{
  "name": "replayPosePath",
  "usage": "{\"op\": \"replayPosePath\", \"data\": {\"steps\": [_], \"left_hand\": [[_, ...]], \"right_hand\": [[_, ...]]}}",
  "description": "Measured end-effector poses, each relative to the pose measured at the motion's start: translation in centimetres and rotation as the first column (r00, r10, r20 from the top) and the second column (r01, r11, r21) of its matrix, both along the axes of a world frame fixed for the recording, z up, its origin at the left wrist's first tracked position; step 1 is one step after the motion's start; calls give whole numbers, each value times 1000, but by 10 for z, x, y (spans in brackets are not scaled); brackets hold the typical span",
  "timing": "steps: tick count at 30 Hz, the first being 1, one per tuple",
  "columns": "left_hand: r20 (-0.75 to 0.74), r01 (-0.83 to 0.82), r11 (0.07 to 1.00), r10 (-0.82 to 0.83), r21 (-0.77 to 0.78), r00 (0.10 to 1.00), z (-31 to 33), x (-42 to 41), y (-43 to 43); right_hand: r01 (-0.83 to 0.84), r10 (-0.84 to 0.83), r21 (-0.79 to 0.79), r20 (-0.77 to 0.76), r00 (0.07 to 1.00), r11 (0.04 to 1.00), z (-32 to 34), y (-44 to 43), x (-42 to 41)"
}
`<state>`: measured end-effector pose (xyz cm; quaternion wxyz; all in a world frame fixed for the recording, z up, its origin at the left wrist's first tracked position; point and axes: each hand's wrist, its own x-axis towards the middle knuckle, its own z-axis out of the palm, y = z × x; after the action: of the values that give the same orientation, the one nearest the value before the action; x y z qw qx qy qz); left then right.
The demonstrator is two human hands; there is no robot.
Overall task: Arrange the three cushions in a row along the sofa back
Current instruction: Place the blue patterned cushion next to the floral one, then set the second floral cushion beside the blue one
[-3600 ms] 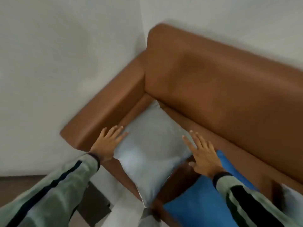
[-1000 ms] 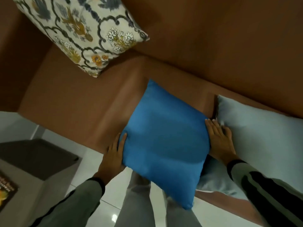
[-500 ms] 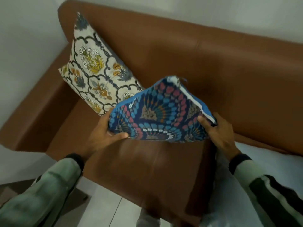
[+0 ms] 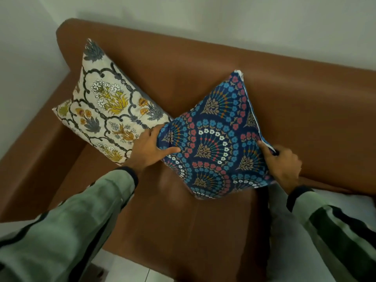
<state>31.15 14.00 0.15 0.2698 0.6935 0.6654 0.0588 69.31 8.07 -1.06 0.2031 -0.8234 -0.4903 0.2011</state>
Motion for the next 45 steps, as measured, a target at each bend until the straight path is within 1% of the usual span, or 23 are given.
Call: {"op": "replayPosePath", "data": {"steps": [2, 4, 9, 11, 13, 16, 19, 22, 24, 25, 26, 27, 28, 30, 31, 33, 35, 36, 38, 40, 43, 44, 45], "left_hand": [[-113, 35, 999, -31, 37, 993, -9, 4, -3], [-175, 50, 988, -25, 144, 984, -15, 6, -12], [-94, 24, 868, 26, 496, 995, -24, 21, -57], [-76, 63, 843, -26, 534, 997, -29, 42, -85], [-82, 158, 841, -135, 518, 987, -35, 70, -117], [-120, 320, 834, -299, 450, 947, -46, 113, -162], [-122, 453, 837, -437, 307, 891, -58, 158, -206], [-93, 580, 806, -572, 117, 815, -73, 208, -260], [-23, 591, 806, -591, -33, 806, -83, 233, -297], [80, 566, 818, -561, -103, 824, -88, 254, -317], [223, 502, 838, -459, -212, 860, -93, 271, -332], [355, 419, 849, -302, -323, 885, -97, 287, -345], [412, 338, 863, -171, -377, 895, -98, 300, -353], [441, 236, 898, -54, -370, 896, -91, 319, -360], [499, 231, 900, -18, -369, 866, -85, 325, -359], [471, 256, 913, -82, -318, 878, -72, 325, -351], [330, 317, 906, -219, -280, 918, -53, 316, -336], [309, 336, 898, -246, -284, 919, -44, 309, -330], [355, 340, 885, -222, -317, 908, -29, 297, -319], [460, 355, 855, -160, -378, 873, -17, 286, -306], [571, 301, 809, 51, -504, 820, -7, 275, -273], [586, 260, 796, 142, -547, 798, -5, 272, -260], [587, 206, 794, 221, -572, 779, -5, 269, -250]], "right_hand": [[23, -21, -38, 47, 999, 999, -8, -6, 3], [13, -10, -45, 62, 998, 999, -9, -11, 6], [-41, 46, -46, 112, 993, 998, -7, -30, 24], [-32, 40, -57, 151, 988, 998, -8, -51, 42], [-65, 89, -137, 182, 979, 988, -14, -81, 69], [-154, 252, -369, 234, 939, 916, -28, -134, 123], [-147, 343, -539, 283, 896, 830, -34, -190, 193], [-87, 302, -631, 243, 922, 771, -37, -241, 266], [-65, 177, -671, 100, 979, 738, -45, -264, 292], [-51, 76, -684, 7, 997, 727, -48, -276, 303], [-32, -27, -674, -76, 997, 738, -54, -282, 307], [-2, -126, -657, -148, 981, 754, -60, -286, 307], [32, -222, -643, -217, 951, 765, -63, -287, 301], [120, -397, -628, -322, 860, 769, -61, -287, 291], [167, -462, -613, -362, 810, 773, -57, -289, 287], [207, -502, -578, -413, 760, 789, -44, -293, 287], [219, -481, -535, -419, 770, 816, -22, -291, 288], [246, -488, -508, -425, 763, 826, -11, -288, 290], [238, -438, -403, -532, 725, 884, 18, -270, 298], [142, -335, -333, -642, 690, 932, 52, -244, 309], [-77, -160, -268, -754, 637, 960, 104, -197, 312], [-188, -19, -191, -748, 663, 964, 117, -184, 308], [-342, 188, -110, -663, 725, 933, 125, -173, 302]]}}
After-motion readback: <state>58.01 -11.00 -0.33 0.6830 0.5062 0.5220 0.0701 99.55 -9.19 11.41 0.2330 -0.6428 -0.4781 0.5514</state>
